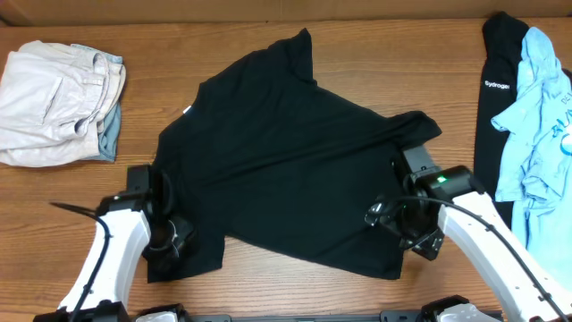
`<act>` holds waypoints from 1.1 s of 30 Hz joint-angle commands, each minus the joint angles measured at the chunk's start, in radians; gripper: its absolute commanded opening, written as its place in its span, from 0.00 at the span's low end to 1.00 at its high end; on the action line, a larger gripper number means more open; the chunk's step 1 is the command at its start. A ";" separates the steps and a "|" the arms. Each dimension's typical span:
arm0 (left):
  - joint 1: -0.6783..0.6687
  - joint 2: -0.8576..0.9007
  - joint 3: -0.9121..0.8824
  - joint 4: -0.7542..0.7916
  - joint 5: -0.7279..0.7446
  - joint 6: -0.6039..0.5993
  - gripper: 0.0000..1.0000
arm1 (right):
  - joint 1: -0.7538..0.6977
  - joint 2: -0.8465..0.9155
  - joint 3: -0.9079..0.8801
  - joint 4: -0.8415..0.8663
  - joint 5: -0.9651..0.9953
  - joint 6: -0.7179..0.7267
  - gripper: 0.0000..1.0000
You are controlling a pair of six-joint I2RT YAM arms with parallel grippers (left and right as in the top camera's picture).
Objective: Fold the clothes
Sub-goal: 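Grasp the bottom hem corners with left and right grippers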
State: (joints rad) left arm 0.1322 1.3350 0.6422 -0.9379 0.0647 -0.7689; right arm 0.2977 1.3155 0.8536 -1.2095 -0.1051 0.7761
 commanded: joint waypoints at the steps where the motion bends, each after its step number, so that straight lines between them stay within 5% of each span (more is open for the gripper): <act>1: -0.002 -0.015 -0.084 0.049 0.033 -0.035 0.58 | 0.008 -0.018 -0.045 0.036 -0.040 0.010 1.00; 9: -0.002 -0.015 -0.200 0.183 0.040 -0.119 0.64 | 0.008 -0.016 -0.056 0.067 -0.039 0.010 1.00; 13: -0.002 -0.014 -0.221 0.220 0.040 -0.119 0.11 | 0.008 -0.016 -0.056 0.076 -0.039 0.010 1.00; 14: -0.002 -0.015 -0.220 0.229 0.040 -0.118 0.04 | 0.008 -0.016 -0.056 0.076 -0.040 0.010 1.00; 17: -0.002 -0.015 -0.185 0.232 0.076 -0.072 0.04 | 0.010 -0.016 -0.056 0.075 -0.056 0.009 0.95; 21: -0.002 -0.015 -0.022 0.123 0.083 0.098 0.04 | 0.060 -0.016 -0.068 0.076 -0.077 0.011 0.73; 33: -0.002 -0.015 0.095 0.030 0.055 0.237 0.04 | 0.140 -0.012 -0.231 0.094 -0.076 0.220 0.74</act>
State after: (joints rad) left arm 0.1322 1.3186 0.7212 -0.9100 0.1379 -0.5823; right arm 0.4328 1.3155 0.6426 -1.1366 -0.1833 0.9489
